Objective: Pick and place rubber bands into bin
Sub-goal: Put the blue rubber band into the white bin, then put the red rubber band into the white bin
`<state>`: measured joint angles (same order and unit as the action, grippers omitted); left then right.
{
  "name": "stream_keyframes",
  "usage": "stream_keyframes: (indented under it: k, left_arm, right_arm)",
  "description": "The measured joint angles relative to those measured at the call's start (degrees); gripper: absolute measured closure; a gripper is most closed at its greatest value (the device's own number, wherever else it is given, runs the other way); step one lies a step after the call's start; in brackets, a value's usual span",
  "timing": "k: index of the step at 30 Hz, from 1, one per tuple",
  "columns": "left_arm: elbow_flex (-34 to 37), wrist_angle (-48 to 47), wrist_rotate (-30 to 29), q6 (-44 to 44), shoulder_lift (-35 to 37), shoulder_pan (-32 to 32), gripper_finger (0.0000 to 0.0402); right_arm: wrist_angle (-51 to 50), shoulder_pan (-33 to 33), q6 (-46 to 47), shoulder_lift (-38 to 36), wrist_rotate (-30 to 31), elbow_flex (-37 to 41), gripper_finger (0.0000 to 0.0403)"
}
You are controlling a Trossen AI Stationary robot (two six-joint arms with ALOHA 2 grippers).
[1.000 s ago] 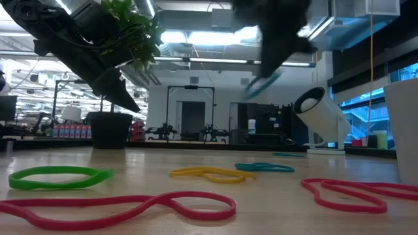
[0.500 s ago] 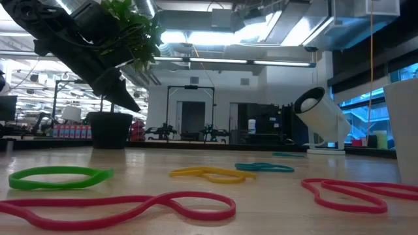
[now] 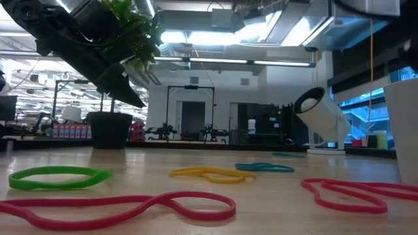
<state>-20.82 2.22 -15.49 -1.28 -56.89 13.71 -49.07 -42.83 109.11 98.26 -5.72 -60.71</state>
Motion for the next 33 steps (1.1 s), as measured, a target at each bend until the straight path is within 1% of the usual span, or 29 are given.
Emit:
stream_keyframes:
  k: [2, 5, 12, 17, 20, 22, 26, 30, 33]
  left_arm:
    - [-0.02, 0.0, 0.0, 0.0, -0.02, -0.02, 0.0343]
    - [-0.01, 0.01, -0.04, 0.0, -0.02, -0.01, 0.0343]
    - [-0.01, 1.53, -0.09, 0.0, 0.0, -0.01, 0.0343]
    - [-0.02, 4.19, -0.09, 0.01, -0.02, 0.0, 0.0343]
    - [-0.02, 6.37, -0.09, 0.65, -0.02, -0.01, 0.0343]
    - [-0.02, 7.7, -0.09, 1.64, 0.0, -0.02, 0.0343]
    - [-0.02, 7.87, 0.84, 8.49, -0.02, -0.23, 0.0343]
    - [-0.24, 7.58, 3.29, 13.69, -0.02, -1.46, 0.0343]
    - [-2.39, 3.02, 3.17, 14.4, 0.0, -4.14, 0.0343]
  right_arm:
    - [1.95, 0.09, -0.01, 0.0, 0.05, 1.28, 0.037]
    - [2.08, 0.07, -0.04, -0.09, 0.07, 1.48, 0.0341]
    - [-1.4, 0.07, -0.25, -2.22, 0.11, -1.28, 0.0261]
    - [-8.3, 0.07, -2.71, -3.79, 0.23, -4.55, 0.0216]
    - [-15.37, 0.07, -7.45, -4.46, 1.34, -6.85, 0.0206]
    - [-18.94, 0.07, -9.6, -5.9, 4.11, -7.73, 0.0206]
    - [-20.46, 0.34, -13.6, -11.34, 15.45, -6.21, 0.0219]
    - [-19.18, 1.79, -18.58, -18.47, 24.98, -0.94, 0.025]
    - [-12.65, 3.68, -24.28, -24.59, 34.04, 5.49, 0.0281]
